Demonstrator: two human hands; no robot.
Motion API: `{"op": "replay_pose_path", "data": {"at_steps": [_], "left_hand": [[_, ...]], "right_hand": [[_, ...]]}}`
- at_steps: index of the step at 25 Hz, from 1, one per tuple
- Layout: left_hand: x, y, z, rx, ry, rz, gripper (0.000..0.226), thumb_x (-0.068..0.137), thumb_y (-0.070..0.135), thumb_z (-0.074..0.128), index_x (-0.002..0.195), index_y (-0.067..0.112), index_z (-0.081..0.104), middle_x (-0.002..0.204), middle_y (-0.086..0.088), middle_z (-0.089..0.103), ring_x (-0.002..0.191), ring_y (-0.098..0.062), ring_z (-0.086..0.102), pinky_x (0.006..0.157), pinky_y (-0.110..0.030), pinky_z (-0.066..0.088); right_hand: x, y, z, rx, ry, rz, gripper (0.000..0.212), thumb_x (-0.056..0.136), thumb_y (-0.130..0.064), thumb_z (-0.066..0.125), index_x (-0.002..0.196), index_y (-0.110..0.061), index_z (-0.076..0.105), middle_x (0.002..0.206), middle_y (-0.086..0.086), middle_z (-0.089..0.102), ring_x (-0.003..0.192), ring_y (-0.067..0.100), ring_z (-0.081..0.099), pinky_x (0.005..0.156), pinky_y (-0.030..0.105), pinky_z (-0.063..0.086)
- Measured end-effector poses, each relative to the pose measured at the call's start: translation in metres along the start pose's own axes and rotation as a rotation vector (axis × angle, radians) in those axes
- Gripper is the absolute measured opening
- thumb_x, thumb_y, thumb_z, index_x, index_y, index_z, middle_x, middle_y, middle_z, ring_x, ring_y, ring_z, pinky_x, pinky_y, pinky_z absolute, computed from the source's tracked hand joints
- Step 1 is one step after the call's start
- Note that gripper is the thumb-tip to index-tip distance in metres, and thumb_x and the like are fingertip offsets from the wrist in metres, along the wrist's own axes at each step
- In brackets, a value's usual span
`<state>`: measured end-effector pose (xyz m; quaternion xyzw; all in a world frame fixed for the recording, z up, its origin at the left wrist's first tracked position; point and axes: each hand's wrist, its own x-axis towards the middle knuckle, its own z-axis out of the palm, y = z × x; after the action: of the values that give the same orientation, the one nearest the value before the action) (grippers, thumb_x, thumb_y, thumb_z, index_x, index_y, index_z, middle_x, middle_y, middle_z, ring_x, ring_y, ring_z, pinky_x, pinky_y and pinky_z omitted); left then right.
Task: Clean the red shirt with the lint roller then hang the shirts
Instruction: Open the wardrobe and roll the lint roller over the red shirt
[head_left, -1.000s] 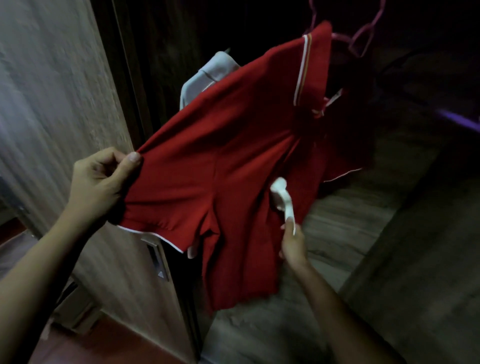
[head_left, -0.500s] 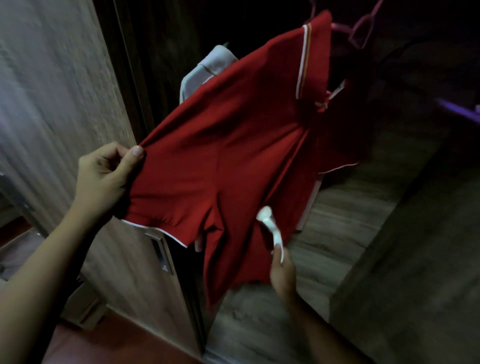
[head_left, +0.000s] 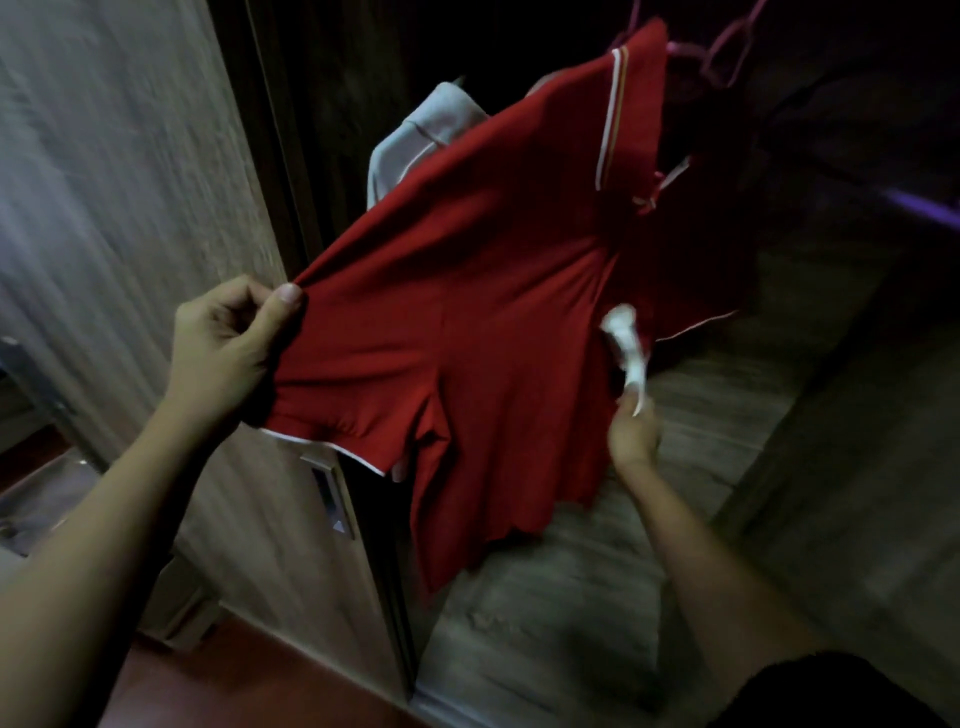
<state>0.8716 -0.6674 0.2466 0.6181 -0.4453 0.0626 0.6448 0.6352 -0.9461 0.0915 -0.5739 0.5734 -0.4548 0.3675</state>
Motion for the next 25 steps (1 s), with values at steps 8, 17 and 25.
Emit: {"op": "replay_pose_path", "data": {"at_steps": [8, 17, 25], "left_hand": [[0.001, -0.001, 0.000, -0.008, -0.015, 0.003, 0.035, 0.090, 0.026, 0.059, 0.055, 0.033, 0.057, 0.049, 0.021, 0.056, 0.046, 0.008, 0.043, 0.047, -0.007, 0.034], [0.003, -0.002, -0.003, -0.018, -0.051, -0.012, 0.034, 0.089, 0.025, 0.060, 0.055, 0.030, 0.057, 0.048, 0.019, 0.054, 0.046, 0.006, 0.041, 0.046, -0.009, 0.033], [0.007, -0.005, -0.006, -0.033, -0.108, -0.014, 0.030, 0.087, 0.024, 0.061, 0.059, 0.023, 0.051, 0.047, 0.017, 0.052, 0.047, 0.005, 0.041, 0.047, -0.010, 0.032]], "right_hand": [[-0.147, 0.097, 0.014, -0.238, -0.154, -0.241, 0.042, 0.089, -0.051, 0.040, 0.099, -0.015, 0.060, 0.074, 0.023, 0.069, 0.066, 0.038, 0.067, 0.056, 0.031, 0.046], [-0.074, -0.069, 0.005, 0.123, 0.146, -0.534, 0.026, 0.096, -0.024, 0.043, 0.091, 0.001, 0.051, 0.059, 0.015, 0.053, 0.051, 0.028, 0.052, 0.049, 0.028, 0.022], [-0.109, 0.074, 0.061, -0.373, -0.324, -0.126, 0.038, 0.096, -0.038, 0.040, 0.107, -0.007, 0.057, 0.095, 0.023, 0.068, 0.091, 0.040, 0.065, 0.071, 0.036, 0.048]]}}
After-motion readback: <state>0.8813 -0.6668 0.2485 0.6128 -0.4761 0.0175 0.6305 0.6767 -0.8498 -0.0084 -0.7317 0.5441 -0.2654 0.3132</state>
